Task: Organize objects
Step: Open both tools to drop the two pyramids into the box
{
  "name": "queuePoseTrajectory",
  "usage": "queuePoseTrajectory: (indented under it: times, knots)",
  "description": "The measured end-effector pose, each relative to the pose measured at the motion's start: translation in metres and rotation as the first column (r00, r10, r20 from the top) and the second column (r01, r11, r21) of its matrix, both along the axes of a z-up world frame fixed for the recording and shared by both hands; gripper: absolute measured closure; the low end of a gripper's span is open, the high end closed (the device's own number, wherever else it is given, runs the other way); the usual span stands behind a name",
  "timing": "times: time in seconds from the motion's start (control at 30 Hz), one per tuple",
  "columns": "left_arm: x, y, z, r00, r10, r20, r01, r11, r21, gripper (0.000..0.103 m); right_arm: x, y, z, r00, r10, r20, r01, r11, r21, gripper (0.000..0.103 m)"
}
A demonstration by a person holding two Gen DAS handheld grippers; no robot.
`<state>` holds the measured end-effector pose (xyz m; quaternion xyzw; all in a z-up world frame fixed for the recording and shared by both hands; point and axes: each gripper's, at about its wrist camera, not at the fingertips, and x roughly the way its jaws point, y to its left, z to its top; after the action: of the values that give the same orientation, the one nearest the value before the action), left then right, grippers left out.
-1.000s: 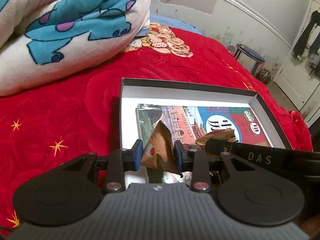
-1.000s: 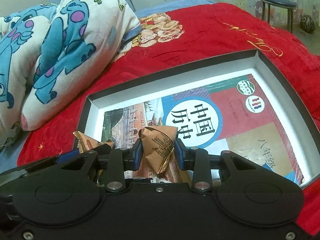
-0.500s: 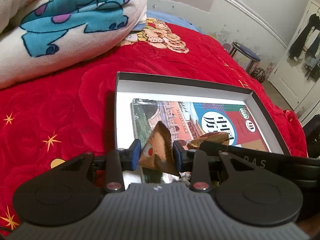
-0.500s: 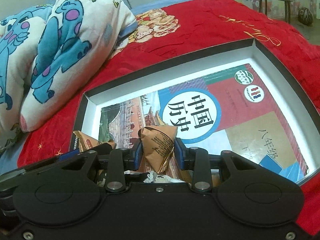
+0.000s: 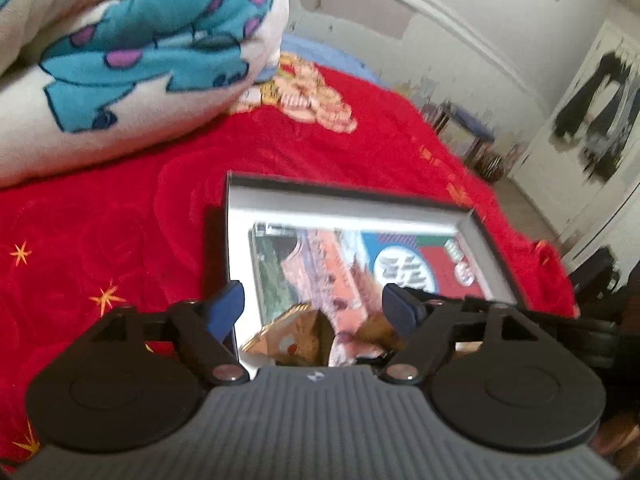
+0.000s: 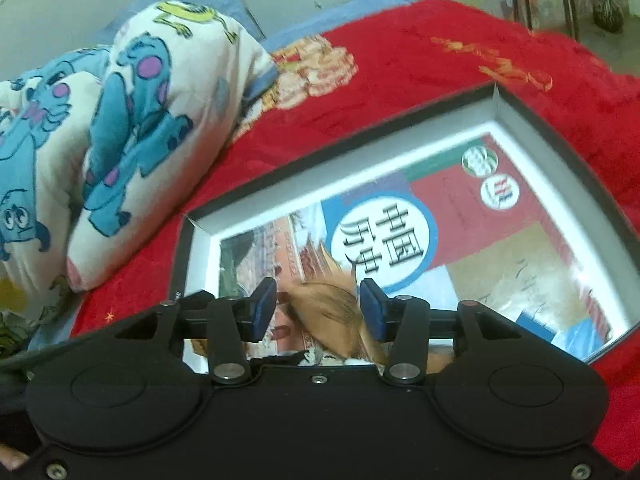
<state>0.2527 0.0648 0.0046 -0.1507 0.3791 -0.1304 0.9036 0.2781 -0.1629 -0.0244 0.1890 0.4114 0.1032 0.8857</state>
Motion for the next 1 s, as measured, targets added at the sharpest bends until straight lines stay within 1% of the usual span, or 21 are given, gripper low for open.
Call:
queuePoseTrajectory:
  times: [0.1,0.23,0.4,0.5,0.57,0.67,0.77,0.87,0.93,1.0]
  knots:
    - [-0.003,0.01,0.012,1.0,0.016,0.023,-0.015,0.999,-0.034,0.015,-0.006,-0.002,0.016,0.999,0.019,0.036,-0.019,1.0,0.003,0.052]
    - [-0.01,0.02,0.027,0.998,0.035,0.059,-0.033,0.999,-0.042,0.015,-0.015,-0.005,0.044,0.996,0.021,0.083,-0.022,1.0,0.003,0.05]
    - [-0.024,0.022,0.05,0.993,0.037,0.113,-0.031,0.998,-0.053,0.015,-0.034,-0.012,0.091,0.987,0.028,0.16,-0.024,0.999,-0.023,0.046]
    - [-0.036,0.017,0.07,0.985,0.028,0.171,-0.018,0.998,-0.056,0.011,-0.053,-0.018,0.122,0.977,0.032,0.212,-0.022,0.999,-0.05,0.044]
    - [-0.048,0.012,0.082,0.978,0.017,0.208,-0.003,0.998,-0.065,0.011,-0.068,-0.023,0.141,0.968,0.027,0.25,-0.013,0.998,-0.058,0.043]
    - [-0.07,0.007,0.1,0.964,0.011,0.266,0.01,0.997,-0.077,0.007,-0.096,-0.028,0.167,0.95,0.014,0.312,0.009,0.997,-0.072,0.033]
    - [-0.094,0.005,0.114,0.95,0.025,0.311,-0.008,0.998,-0.055,0.006,-0.131,-0.027,0.189,0.922,0.002,0.387,0.049,0.991,-0.123,0.03]
    - [-0.116,0.003,0.123,0.937,0.044,0.348,-0.037,0.999,-0.026,0.004,-0.159,-0.027,0.201,0.903,0.0,0.43,0.067,0.988,-0.142,0.023]
    - [-0.131,0.003,0.122,0.929,0.06,0.365,-0.058,0.998,-0.017,0.0,-0.178,-0.029,0.204,0.893,-0.023,0.449,0.086,0.989,-0.122,0.021]
    - [-0.148,0.003,0.116,0.924,0.081,0.373,-0.076,0.997,-0.028,0.0,-0.194,-0.034,0.199,0.887,-0.042,0.461,0.1,0.99,-0.101,0.019]
